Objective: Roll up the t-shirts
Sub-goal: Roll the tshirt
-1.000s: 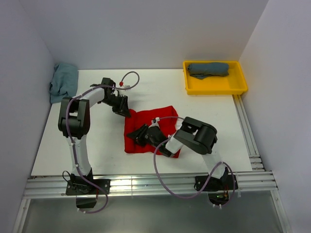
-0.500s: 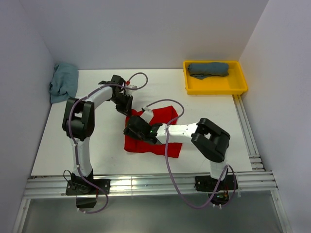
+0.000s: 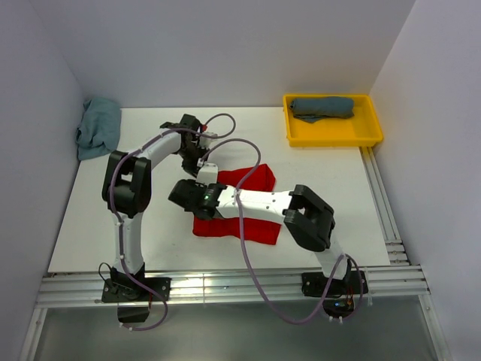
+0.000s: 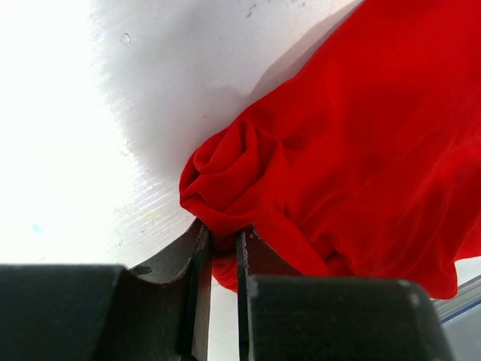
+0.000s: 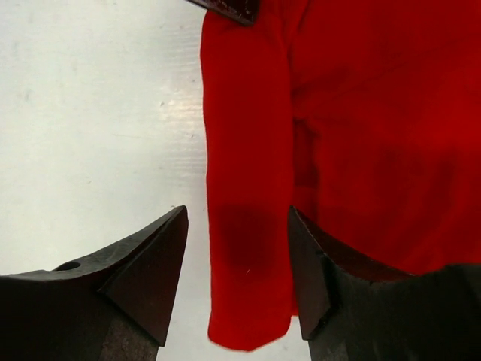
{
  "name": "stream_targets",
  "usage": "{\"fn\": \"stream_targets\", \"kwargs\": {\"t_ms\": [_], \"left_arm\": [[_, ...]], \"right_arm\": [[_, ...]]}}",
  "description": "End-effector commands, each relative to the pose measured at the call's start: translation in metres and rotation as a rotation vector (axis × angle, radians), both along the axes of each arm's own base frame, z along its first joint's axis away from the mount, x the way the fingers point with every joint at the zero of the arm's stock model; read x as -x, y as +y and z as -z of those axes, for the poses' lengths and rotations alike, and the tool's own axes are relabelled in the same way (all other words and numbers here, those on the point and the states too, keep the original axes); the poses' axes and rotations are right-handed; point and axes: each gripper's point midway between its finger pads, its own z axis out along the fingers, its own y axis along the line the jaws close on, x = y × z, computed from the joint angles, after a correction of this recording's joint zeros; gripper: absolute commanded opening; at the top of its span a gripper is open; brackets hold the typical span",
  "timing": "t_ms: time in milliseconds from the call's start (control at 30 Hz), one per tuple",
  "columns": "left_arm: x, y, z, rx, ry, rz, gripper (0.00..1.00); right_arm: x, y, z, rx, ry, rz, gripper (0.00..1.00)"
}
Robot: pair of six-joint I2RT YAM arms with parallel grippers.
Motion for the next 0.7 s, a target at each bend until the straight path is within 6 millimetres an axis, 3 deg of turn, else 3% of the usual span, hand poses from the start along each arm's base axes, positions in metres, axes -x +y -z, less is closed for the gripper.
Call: {"fn": "stream_targets", "kwargs": {"t_ms": [0,200,467,667], "left_arm": [[-0.010,-0.001,-0.001,-0.036,-0.027,-0.007,0.03],[-0.011,-0.004,-0.001,-0.057,-0.022,-0.004,0.03],[-0.012,-0.008,0.000,-0.072,-0.014,0.002,0.04],[-0.015,-0.011,-0.006,-0.062,-0.022,0.010,0.14]], "right_arm": [[-0.010,-0.004,-0.014,0.118,-0.076,-0.004,0.61],[-0.011,0.010,0.000,0.171,-0.066,-0.041,0.57],[-0.006,0.011,0.026,0.238,-0.013,-0.065,0.54],[0.000,-0.001,0.034,0.247,0.009,-0.044,0.39]]}}
